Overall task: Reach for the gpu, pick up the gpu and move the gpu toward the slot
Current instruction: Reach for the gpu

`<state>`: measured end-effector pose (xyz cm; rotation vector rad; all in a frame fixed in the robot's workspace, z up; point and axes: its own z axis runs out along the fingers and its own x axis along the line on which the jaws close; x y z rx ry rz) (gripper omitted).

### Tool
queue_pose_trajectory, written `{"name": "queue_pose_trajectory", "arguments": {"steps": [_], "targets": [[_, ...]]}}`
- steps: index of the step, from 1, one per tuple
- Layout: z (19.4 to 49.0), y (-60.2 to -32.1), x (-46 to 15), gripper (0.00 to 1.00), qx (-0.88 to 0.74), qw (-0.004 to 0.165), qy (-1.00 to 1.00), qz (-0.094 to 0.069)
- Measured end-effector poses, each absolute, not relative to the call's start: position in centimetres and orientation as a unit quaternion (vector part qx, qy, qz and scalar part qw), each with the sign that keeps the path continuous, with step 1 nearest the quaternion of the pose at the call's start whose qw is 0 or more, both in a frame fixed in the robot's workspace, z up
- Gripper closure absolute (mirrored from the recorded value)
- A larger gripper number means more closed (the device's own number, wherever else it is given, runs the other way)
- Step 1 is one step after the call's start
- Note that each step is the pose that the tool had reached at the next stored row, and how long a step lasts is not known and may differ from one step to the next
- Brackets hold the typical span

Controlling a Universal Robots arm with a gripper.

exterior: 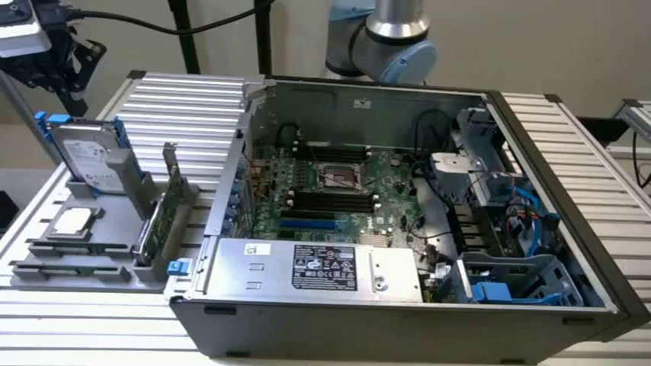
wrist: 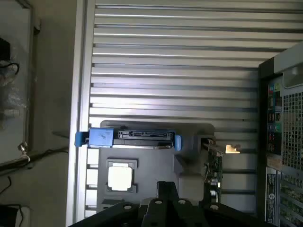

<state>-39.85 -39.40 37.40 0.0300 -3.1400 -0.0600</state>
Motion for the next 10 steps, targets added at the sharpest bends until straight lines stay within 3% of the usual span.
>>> {"name": "queue_pose_trajectory", "arguments": {"steps": [10], "targets": [[37.4,-39.4,-39.85,0.89,0.01,0.0,-1.0,-0.019]]}}
